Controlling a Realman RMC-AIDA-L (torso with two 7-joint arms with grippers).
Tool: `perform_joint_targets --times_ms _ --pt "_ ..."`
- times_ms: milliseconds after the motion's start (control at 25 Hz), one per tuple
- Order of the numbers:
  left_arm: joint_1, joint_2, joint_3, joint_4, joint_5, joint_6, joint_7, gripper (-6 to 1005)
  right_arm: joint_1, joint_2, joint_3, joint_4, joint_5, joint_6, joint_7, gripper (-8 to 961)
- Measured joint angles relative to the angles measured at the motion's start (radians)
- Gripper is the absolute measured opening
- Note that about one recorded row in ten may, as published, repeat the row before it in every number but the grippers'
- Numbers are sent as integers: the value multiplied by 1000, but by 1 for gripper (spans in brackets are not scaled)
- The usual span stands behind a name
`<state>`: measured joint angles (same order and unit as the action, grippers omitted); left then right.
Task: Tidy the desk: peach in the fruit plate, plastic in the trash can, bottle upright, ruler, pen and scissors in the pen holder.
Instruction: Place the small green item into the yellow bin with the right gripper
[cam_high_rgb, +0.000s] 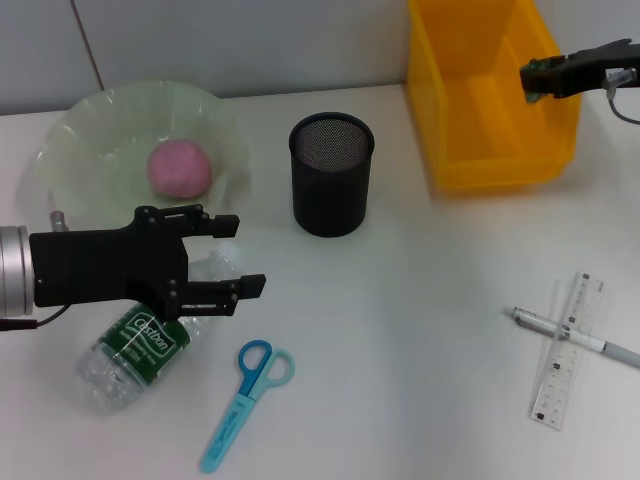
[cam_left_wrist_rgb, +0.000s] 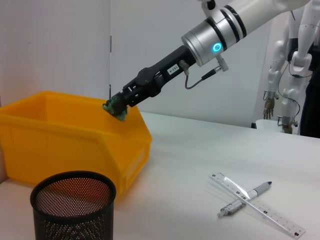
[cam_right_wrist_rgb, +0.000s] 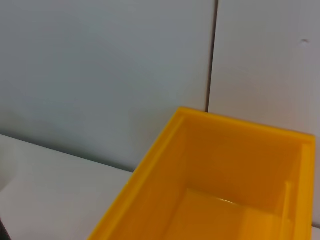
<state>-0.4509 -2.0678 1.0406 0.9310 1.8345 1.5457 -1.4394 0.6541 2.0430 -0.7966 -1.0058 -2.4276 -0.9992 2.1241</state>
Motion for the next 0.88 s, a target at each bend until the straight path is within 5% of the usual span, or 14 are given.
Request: perform_joint_targets --times_ms 520,720,880 --pt "-1 0 -1 -5 -4 1 -1 786 13 2 1 6 3 18 -11 463" --pt "1 0 -1 -6 -12 1 -1 786 11 7 1 -5 5 11 -11 675" --pt "1 0 -1 -6 -12 1 -1 785 13 7 1 -5 5 10 -12 705"
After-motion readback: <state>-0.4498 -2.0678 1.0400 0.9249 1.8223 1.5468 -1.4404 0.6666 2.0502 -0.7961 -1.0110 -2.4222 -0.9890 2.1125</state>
